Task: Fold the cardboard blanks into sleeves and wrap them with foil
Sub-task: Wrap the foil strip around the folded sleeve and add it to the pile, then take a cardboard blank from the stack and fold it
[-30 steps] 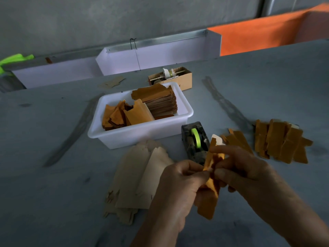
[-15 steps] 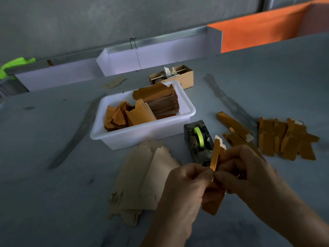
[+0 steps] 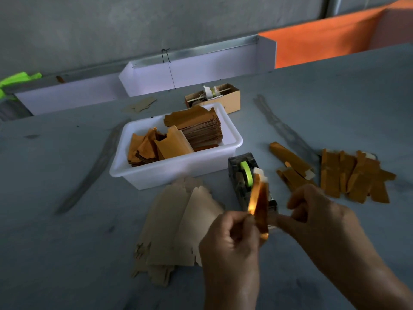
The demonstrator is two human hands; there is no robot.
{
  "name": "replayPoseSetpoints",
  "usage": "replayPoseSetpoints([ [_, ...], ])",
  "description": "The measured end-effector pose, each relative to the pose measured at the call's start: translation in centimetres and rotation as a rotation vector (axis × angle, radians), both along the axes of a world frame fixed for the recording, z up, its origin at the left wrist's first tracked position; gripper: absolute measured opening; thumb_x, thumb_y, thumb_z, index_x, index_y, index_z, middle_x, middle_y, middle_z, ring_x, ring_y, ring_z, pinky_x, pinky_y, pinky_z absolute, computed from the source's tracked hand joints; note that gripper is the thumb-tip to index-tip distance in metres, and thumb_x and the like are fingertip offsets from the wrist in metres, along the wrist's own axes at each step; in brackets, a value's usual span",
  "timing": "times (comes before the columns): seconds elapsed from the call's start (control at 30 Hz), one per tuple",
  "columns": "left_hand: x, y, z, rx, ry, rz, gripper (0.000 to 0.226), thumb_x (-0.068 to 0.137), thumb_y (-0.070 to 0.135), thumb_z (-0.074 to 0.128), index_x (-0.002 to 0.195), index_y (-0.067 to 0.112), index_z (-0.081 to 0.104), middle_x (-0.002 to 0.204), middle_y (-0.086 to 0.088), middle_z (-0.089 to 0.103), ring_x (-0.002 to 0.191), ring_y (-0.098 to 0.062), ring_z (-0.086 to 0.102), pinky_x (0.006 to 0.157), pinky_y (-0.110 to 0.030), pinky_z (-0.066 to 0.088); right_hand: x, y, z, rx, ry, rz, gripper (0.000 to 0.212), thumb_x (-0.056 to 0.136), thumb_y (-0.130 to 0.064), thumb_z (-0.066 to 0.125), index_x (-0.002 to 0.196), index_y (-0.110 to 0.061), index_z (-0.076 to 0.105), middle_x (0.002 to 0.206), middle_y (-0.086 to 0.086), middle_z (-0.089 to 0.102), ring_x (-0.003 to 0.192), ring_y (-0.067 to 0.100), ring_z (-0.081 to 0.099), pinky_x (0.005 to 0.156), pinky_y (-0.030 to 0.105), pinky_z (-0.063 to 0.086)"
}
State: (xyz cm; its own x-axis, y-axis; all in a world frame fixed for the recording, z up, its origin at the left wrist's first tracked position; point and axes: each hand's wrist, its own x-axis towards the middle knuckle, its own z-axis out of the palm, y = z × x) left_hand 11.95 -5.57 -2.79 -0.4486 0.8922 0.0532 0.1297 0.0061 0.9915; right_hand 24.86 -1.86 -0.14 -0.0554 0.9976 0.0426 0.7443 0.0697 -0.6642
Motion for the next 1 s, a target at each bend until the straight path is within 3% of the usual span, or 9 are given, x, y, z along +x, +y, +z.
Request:
replayPoseSetpoints([
  [0.07,-0.9,0.3,0.6,-0.035,-0.128,0.011,0.021,0.084,0.01,0.066,0.067,0.021,0.071,0.065,-0.004,0.071,0.057,-0.016,0.069,0.05,-0.022,0.053,1.6,0.1,-0.3,0.048,-0.032,-0.052,0.029,0.068,-0.048,0.07,0.078,-0.03,0.049,0.056,-0.003,0.06,0.051,0.005,0.057,0.047,0.02,0.044],
  [0.2,-1.6,0.3,1.2,-0.118,-0.238,-0.063,0.027,0.086,0.016,0.065,0.067,0.032,0.073,0.071,-0.002,0.072,0.064,-0.016,0.07,0.058,-0.027,0.057,1.4,-0.2,-0.4,-0.146,0.44,-0.008,0.052,0.049,-0.064,0.057,0.084,-0.025,0.062,0.072,-0.009,0.07,0.066,0.01,0.068,0.065,0.036,0.056],
  [0.27,-1.2,0.2,1.0,-0.157,-0.185,-0.113,0.024,0.086,0.017,0.066,0.072,0.035,0.074,0.069,0.001,0.072,0.065,-0.016,0.07,0.061,-0.032,0.058,-0.1,-0.6,-0.8,-0.27,0.59,0.055,0.056,0.045,-0.059,0.065,0.09,-0.025,0.063,0.079,-0.011,0.072,0.075,0.009,0.069,0.071,0.033,0.055],
  [0.4,-1.2,-0.2,0.5,-0.27,-0.094,-0.25,0.02,0.086,0.031,0.067,0.103,0.038,0.06,0.071,0.003,0.071,0.067,-0.016,0.071,0.053,-0.032,0.056,-1.3,-0.7,-1.7,-0.279,0.688,0.077,0.015,0.072,-0.024,0.07,0.085,-0.021,0.064,0.067,-0.007,0.068,0.061,0.002,0.064,0.054,0.016,0.047],
  [0.5,-2.3,0.0,0.1,-0.308,0.099,-0.225,0.004,0.091,0.029,0.06,0.09,0.031,0.063,0.078,0.002,0.074,0.074,-0.015,0.071,0.056,-0.035,0.054,0.4,0.8,-2.4,-0.152,0.633,-0.075,0.006,0.084,-0.018,0.062,0.085,-0.024,0.062,0.068,-0.002,0.067,0.058,0.002,0.063,0.051,0.019,0.044],
  [0.63,-5.8,1.0,-0.6,-0.449,1.005,0.132,0.028,0.094,0.044,0.044,0.113,0.028,0.056,0.112,0.003,0.063,0.106,-0.018,0.054,0.086,-0.029,0.039,4.0,5.1,-3.2,-0.045,0.404,-0.274,0.005,0.089,-0.028,0.058,0.089,-0.024,0.062,0.071,0.01,0.063,0.062,0.025,0.063,0.052,0.034,0.051],
  [0.7,-7.5,1.8,-0.8,-0.598,1.233,0.174,0.043,0.09,0.056,0.042,0.117,0.023,0.049,0.119,-0.001,0.05,0.11,-0.021,0.045,0.09,-0.03,0.037,5.6,7.3,-3.8,-0.078,0.172,-0.325,0.027,0.09,-0.034,0.056,0.104,-0.012,0.061,0.08,0.011,0.063,0.073,0.031,0.06,0.063,0.036,0.047],
  [0.83,-8.5,3.0,-1.0,-0.677,1.134,0.155,0.053,0.082,0.058,0.059,0.111,0.014,0.048,0.118,-0.007,0.045,0.111,-0.025,0.044,0.09,-0.033,0.041,7.0,8.2,-4.5,-0.021,-0.07,-0.459,0.048,0.088,-0.028,0.058,0.129,-0.005,0.048,0.12,0.022,0.053,0.109,0.038,0.048,0.089,0.045,0.041],
  [1.0,-9.0,3.7,-0.6,-0.588,0.925,0.117,0.022,0.085,0.037,0.065,0.084,0.017,0.056,0.092,-0.002,0.061,0.086,-0.02,0.057,0.071,-0.033,0.046,5.3,3.9,-4.8,0.238,0.025,-0.358,0.025,0.087,-0.022,0.06,0.11,-0.014,0.06,0.11,0.009,0.056,0.087,0.019,0.051,0.075,0.031,0.038],
])
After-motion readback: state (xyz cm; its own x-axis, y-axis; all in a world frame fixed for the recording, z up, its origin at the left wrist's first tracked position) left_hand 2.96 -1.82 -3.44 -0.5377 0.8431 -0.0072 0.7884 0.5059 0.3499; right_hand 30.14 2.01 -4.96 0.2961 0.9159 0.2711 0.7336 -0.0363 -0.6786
